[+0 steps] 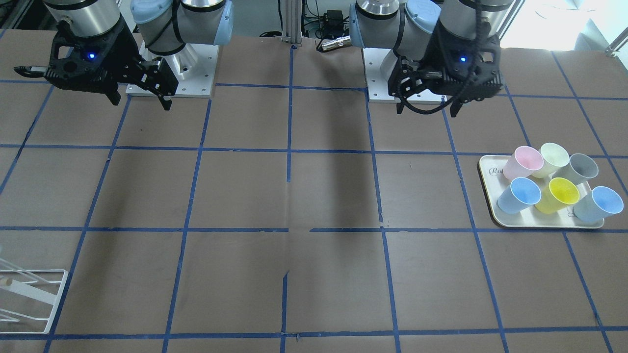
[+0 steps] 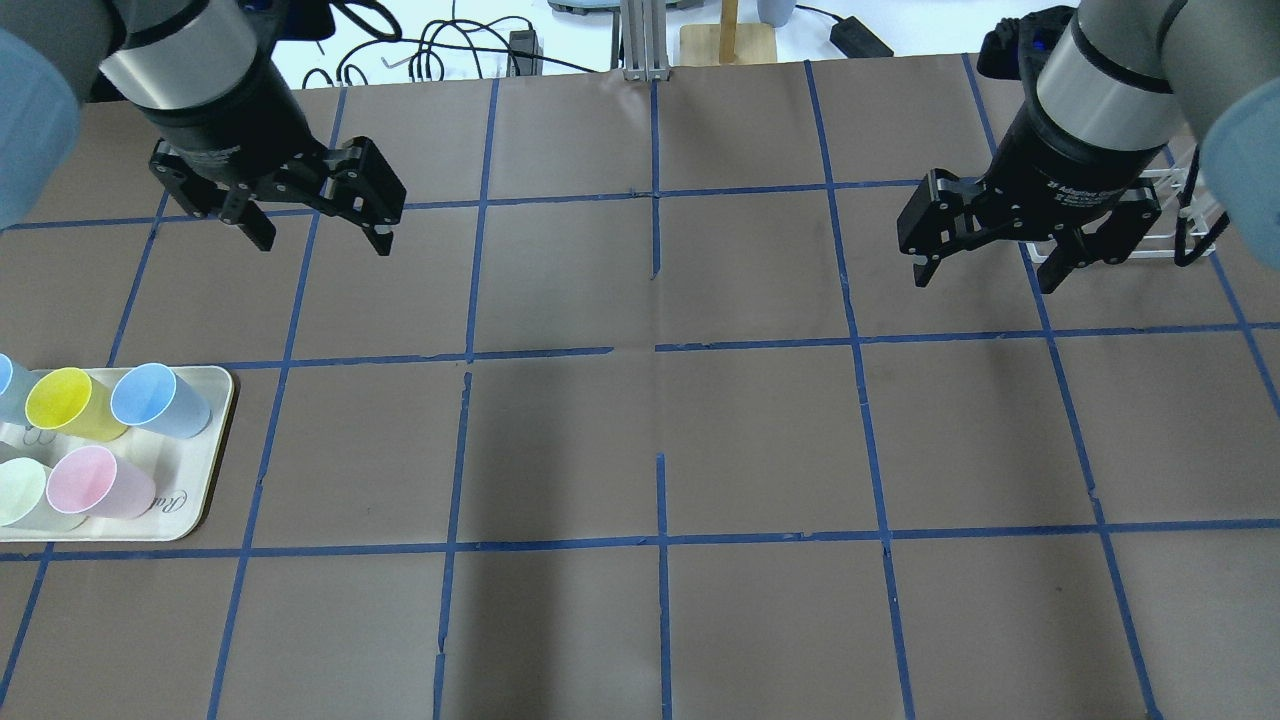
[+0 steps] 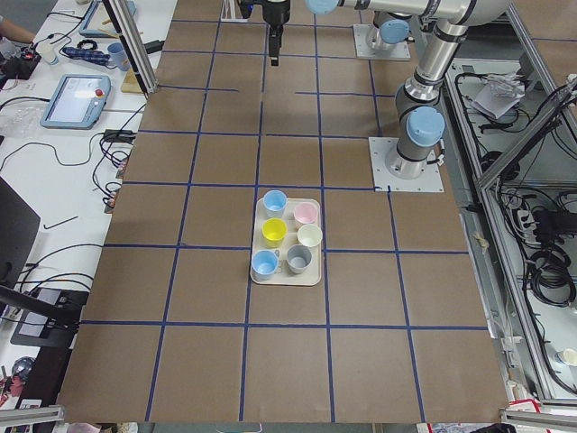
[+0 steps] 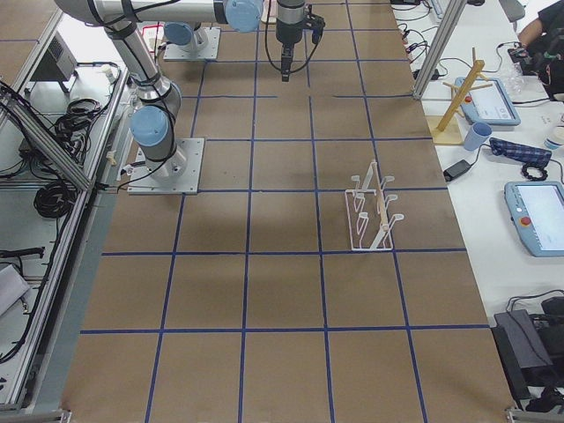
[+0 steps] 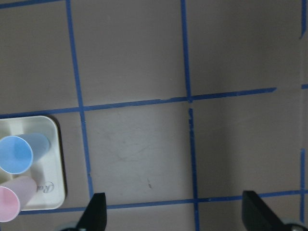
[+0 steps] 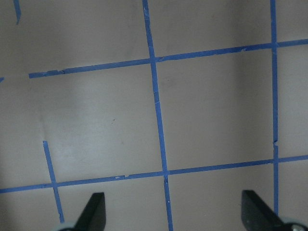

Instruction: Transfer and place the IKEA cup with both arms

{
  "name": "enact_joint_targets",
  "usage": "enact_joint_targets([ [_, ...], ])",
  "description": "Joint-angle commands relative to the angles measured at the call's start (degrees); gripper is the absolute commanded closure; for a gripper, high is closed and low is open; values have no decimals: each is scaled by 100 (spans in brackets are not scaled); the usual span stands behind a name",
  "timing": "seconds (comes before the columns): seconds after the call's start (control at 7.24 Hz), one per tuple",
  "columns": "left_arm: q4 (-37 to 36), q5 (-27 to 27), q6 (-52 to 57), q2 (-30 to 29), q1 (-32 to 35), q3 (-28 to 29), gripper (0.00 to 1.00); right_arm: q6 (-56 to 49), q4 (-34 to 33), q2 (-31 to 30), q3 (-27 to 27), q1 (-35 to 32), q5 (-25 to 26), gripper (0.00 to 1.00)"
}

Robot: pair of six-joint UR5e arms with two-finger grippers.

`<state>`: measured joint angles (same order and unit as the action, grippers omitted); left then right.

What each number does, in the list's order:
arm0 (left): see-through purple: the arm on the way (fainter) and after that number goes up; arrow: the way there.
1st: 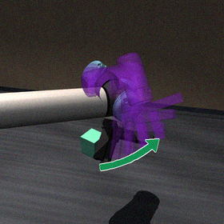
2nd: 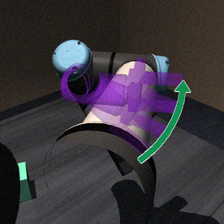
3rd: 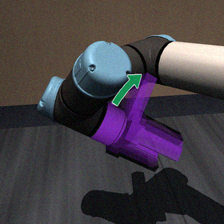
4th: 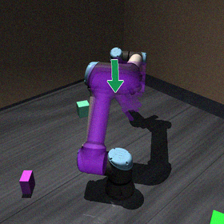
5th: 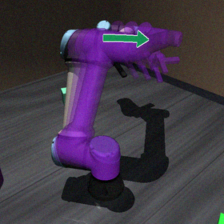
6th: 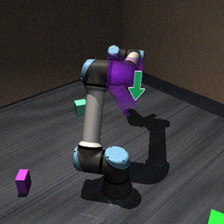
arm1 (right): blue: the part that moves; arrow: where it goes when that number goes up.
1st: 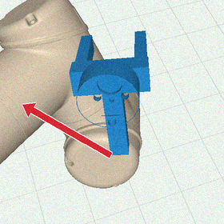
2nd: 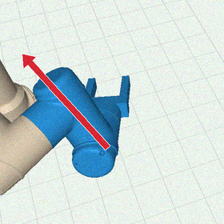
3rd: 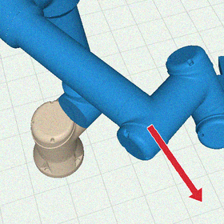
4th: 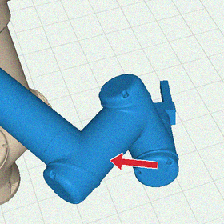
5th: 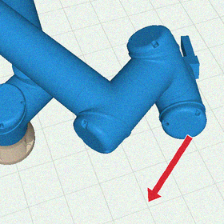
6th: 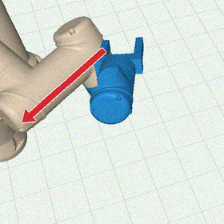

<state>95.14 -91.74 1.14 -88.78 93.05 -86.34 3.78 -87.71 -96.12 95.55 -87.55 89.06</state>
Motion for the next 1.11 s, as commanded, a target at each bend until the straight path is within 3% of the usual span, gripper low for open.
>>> enact_joint_targets([
  [0.0, 119, 252, -490, 1, 13, 73, 0, 0, 8, -3, -1, 1, -3, 0],
  [0.55, 312, 113, -677, -201, -77, 345, 0, 0, 43, 6, -10, 1, -3, 0],
  [0.97, 269, 104, -144, -192, -59, 337, 0, 0, 34, 23, 8, 1, -12, 0],
])
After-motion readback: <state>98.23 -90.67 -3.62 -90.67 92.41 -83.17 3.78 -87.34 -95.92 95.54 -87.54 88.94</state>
